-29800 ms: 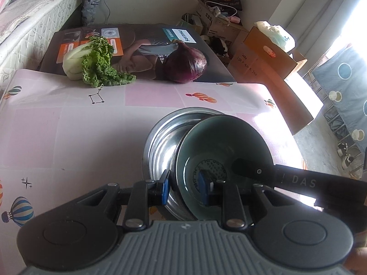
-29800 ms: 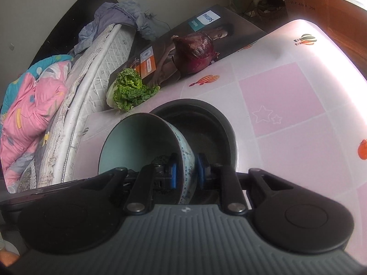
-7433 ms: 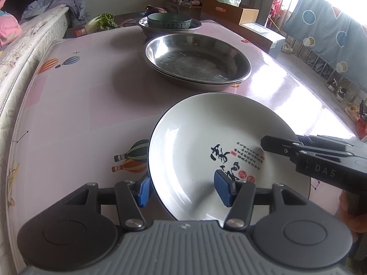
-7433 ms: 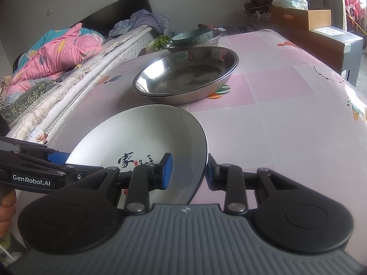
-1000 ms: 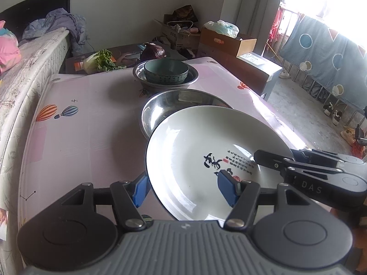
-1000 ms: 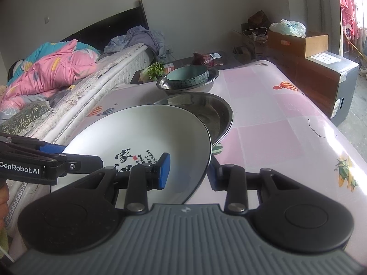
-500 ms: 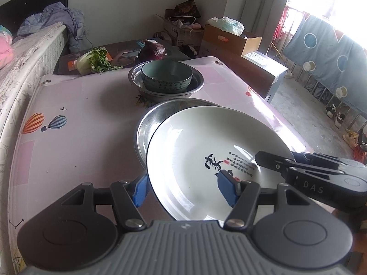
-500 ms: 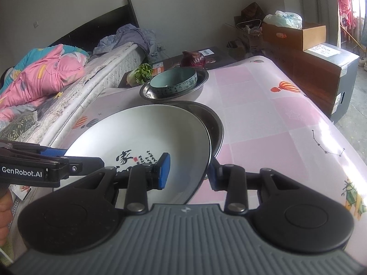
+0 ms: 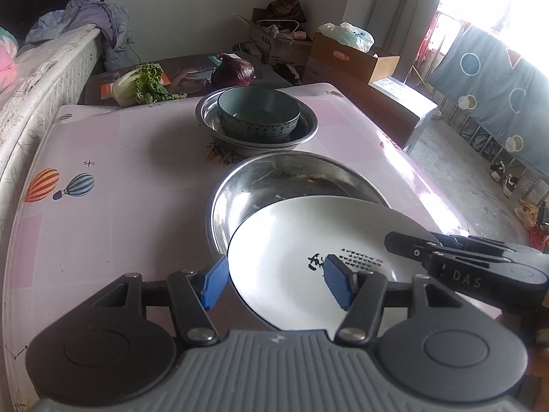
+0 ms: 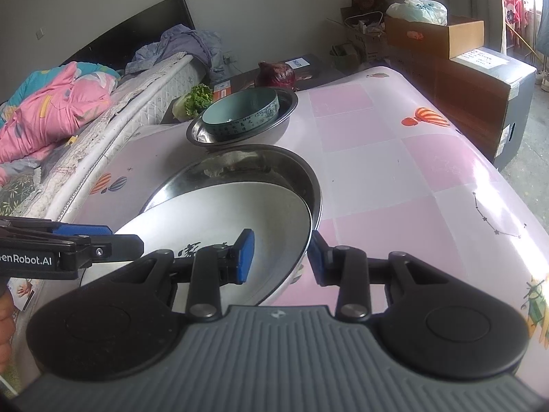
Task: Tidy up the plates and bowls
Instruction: 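Lower the held white plate with both tools onto the stacked steel plates, then open both tools and release the white plate on the steel plates, then move both tools to the rim of the steel bowl holding the green bowl, then grasp the steel bowl rim with both tools and lift the nested bowls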
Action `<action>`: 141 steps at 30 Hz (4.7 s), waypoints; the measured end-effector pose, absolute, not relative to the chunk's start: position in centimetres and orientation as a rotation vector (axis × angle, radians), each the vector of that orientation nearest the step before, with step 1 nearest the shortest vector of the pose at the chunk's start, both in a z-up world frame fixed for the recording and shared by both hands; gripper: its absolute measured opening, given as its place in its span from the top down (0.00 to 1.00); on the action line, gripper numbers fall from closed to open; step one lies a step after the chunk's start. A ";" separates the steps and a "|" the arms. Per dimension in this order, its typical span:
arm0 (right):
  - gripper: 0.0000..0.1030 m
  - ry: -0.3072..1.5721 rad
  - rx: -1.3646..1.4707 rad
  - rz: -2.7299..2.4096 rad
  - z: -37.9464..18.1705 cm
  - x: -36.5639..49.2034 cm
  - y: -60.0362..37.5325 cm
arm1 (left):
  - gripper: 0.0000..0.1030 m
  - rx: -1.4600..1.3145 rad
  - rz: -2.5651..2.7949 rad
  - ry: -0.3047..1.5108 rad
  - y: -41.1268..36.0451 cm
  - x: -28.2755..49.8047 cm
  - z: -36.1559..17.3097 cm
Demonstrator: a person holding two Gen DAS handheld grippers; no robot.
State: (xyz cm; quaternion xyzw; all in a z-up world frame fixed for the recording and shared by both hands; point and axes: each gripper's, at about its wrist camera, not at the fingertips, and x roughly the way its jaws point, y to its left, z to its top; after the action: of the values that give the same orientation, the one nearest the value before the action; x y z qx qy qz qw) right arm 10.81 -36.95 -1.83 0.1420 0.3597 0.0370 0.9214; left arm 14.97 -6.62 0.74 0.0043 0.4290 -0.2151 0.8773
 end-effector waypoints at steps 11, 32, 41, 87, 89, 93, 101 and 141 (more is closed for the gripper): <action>0.62 0.687 0.290 0.066 -1.0 10.4 -37.2 | 0.40 0.014 -0.443 0.875 -6.3 14.0 1.6; 0.32 0.636 0.316 0.076 2.4 4.3 -36.8 | 0.21 0.052 -0.373 0.822 -5.1 10.4 4.7; 0.31 0.639 0.311 0.102 3.5 4.7 -36.5 | 0.18 0.060 -0.347 0.791 -4.3 10.6 5.4; 0.71 0.855 0.459 0.165 -0.7 33.4 -43.2 | 0.68 -0.142 -0.358 0.950 -5.1 35.1 0.0; 0.73 0.862 0.487 0.169 -1.3 34.3 -43.4 | 0.71 -0.154 -0.363 0.962 -5.1 35.5 -0.5; 0.77 0.880 0.490 0.172 -2.4 35.6 -43.2 | 0.73 -0.181 -0.358 0.986 -5.0 36.3 -1.5; 0.86 0.912 0.493 0.174 -3.8 37.5 -42.3 | 0.80 -0.229 -0.359 1.024 -4.8 37.4 -3.2; 0.90 0.898 0.583 0.209 -7.4 39.4 -42.0 | 0.89 -0.338 -0.332 1.070 -5.6 38.9 -5.2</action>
State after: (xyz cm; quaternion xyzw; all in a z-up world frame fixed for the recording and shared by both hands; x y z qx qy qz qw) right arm 39.38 -42.03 -7.40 0.2771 0.4269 0.0994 0.8551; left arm 38.94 -5.56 -5.17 -0.1597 0.5050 -0.1567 0.8336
